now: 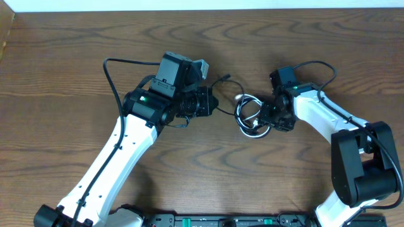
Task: Untangle cables
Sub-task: 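Grasp opposite sides of the cable coil with left and right grippers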
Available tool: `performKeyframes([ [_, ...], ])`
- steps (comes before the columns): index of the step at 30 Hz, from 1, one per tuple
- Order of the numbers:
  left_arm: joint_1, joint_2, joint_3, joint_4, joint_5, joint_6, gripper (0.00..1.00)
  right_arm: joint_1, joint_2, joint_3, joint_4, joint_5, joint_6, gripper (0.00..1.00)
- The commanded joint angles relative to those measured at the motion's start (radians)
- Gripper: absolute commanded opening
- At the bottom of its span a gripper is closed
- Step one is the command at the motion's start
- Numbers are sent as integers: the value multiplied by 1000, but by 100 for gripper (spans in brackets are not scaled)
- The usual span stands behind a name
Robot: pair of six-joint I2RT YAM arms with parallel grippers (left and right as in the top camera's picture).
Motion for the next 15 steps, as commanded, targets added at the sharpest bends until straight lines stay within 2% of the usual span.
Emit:
performKeyframes([
  [1, 6, 23, 16, -29, -46, 44, 12, -8, 15, -3, -2, -103, -105, 34],
  [6, 6, 98, 16, -57, -74, 43, 31, -7, 5, -1, -21, -154, -126, 30],
  [9, 6, 163, 16, -49, -73, 39, 38, -8, 5, -1, -37, -153, -133, 34],
  [15, 4, 259, 16, -11, -51, 40, 40, -8, -18, 3, -30, -197, -174, 47],
])
